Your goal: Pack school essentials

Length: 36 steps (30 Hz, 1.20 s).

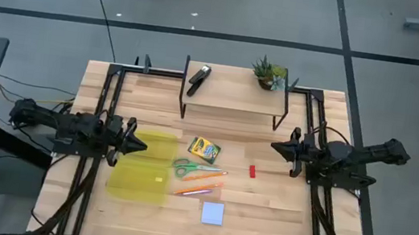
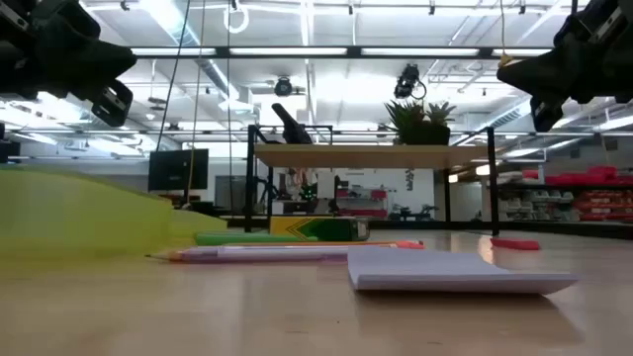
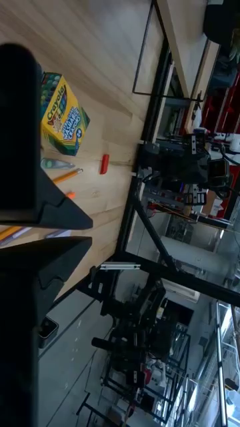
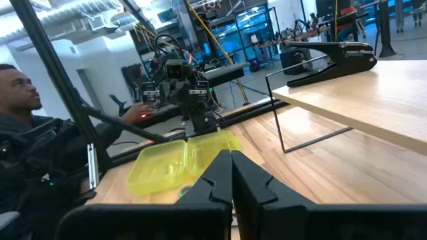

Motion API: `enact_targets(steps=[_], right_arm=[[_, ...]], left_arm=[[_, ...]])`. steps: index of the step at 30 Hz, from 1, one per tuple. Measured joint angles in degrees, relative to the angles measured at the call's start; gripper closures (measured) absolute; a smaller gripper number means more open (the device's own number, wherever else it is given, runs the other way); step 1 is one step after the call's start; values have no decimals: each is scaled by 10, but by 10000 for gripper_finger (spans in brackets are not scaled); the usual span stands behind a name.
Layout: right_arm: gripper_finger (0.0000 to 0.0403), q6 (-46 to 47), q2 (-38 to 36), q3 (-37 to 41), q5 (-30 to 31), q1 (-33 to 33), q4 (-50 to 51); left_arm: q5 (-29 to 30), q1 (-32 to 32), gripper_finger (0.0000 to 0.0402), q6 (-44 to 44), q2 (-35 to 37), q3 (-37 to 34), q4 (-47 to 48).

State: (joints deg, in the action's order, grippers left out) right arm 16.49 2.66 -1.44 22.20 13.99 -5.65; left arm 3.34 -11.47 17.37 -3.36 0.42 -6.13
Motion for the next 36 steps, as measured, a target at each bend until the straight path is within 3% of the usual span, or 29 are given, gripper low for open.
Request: enact_targets(steps=[36], right_arm=[[395, 0, 0, 0, 0, 0, 0]], left_arm=[[0, 0, 368, 0, 0, 0, 0]])
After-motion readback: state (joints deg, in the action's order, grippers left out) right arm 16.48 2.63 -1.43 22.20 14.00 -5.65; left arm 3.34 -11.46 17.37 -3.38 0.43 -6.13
